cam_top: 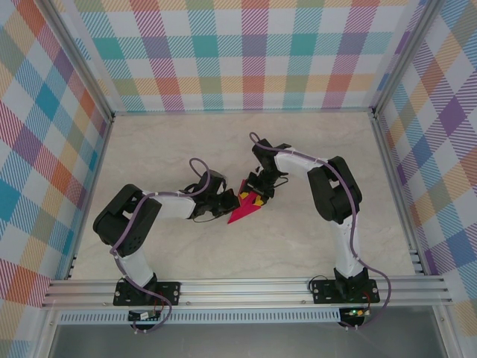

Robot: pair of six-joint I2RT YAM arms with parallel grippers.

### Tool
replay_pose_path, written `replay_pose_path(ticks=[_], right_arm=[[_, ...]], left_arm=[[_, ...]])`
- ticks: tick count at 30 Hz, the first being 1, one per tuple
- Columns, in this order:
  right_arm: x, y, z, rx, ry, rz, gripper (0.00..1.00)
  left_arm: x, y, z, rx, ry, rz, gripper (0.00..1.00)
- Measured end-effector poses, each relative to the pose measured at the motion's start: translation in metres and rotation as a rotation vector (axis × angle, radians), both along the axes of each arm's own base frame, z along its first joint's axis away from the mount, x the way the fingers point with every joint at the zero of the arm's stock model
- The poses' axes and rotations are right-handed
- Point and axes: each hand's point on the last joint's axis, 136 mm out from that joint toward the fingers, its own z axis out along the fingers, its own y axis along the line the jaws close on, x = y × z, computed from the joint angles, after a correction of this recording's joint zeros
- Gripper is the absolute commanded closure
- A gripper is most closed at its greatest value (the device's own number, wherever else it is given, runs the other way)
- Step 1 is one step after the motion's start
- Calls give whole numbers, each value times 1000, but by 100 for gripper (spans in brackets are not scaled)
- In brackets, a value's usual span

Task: Fold a paper plane with a square sheet of paper (pick it up from the middle)
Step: Fourth fold the wing at the center of the table.

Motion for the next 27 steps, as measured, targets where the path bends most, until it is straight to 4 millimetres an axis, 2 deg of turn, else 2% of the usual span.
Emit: replay_pose_path(ticks=[10,17,27], right_arm=[[0,0,0,5,-9,1,55],[0,-2,-1,-9,-9,-1,57],[0,-4,-2,-23,-8,-3,58]], left_arm=[[-1,1,-1,9,11,-1,94],[1,0,3,12,4,-6,88],[16,5,47,-33,-111,31,86]])
